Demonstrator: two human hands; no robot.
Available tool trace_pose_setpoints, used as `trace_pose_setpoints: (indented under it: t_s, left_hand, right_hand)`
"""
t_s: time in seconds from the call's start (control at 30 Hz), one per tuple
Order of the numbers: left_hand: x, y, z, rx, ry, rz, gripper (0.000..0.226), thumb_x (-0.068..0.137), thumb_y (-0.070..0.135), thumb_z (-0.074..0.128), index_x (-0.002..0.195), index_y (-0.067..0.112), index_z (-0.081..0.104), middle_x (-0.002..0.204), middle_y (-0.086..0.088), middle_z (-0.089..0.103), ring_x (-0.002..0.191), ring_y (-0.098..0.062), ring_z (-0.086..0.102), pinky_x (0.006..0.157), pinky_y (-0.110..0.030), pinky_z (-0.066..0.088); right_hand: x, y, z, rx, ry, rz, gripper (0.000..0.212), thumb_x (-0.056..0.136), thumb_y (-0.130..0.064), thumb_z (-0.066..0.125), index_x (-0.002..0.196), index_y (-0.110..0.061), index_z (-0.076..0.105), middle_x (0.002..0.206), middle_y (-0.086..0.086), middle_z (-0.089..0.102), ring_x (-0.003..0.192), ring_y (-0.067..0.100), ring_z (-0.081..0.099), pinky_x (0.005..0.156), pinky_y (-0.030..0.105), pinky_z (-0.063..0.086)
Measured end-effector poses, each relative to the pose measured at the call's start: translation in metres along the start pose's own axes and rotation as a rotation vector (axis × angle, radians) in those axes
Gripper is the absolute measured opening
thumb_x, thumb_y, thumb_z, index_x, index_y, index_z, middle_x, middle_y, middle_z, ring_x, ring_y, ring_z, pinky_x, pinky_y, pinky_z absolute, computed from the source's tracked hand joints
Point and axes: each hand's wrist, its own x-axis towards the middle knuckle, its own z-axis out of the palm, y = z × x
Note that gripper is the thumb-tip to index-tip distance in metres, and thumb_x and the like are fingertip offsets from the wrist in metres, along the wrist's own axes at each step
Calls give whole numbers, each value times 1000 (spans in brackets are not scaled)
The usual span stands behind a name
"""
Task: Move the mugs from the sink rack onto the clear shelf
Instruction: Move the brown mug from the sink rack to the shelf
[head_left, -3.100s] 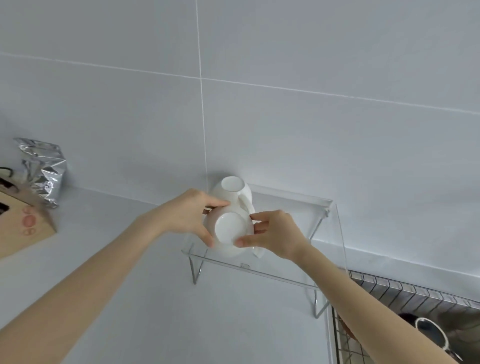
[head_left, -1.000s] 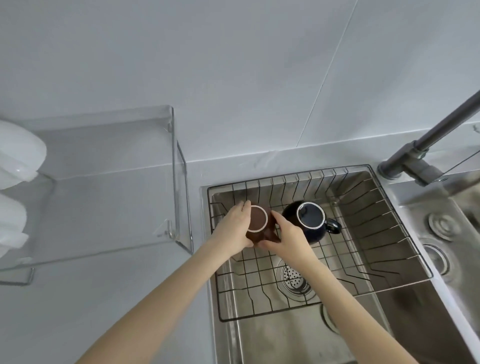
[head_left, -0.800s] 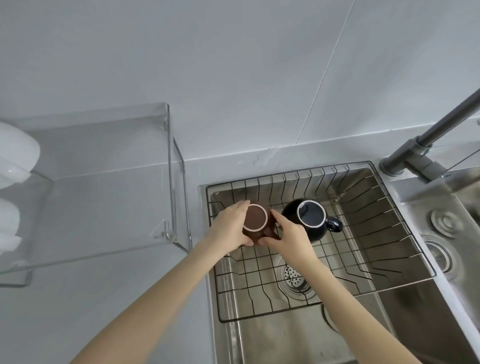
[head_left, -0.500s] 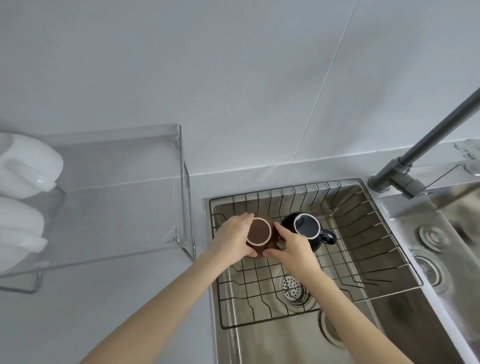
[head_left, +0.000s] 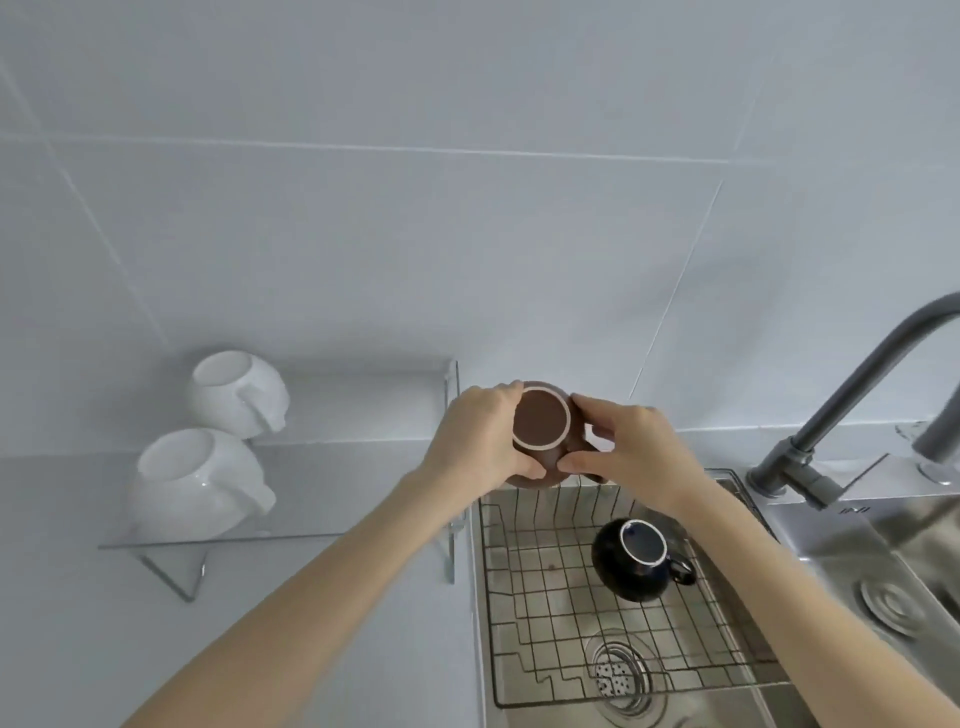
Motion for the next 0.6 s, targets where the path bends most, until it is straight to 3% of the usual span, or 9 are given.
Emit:
trace_pose_setpoints:
  t_s: [0.2,0.6]
  left_hand:
    - [-4,-30,-61,22,112,-52,58,48,29,86,98,11,62,89,-9,72,84,-29,61,73,-38,50]
    - [-4,-117,-79,-70,100,-272,54,45,24,86,96,18,68,89,-4,74,83,-24,66,68,-31,51]
  right_hand:
    - [38,-59,9,5,-43,-144,38,65,-18,75,101,-16,63,88,17,69,93,34,57,92,51,48]
    - [110,-96,81,40,-300,-153,42,62,-13,77,101,-9,64,104,23,67,106,36,58,95,51,46]
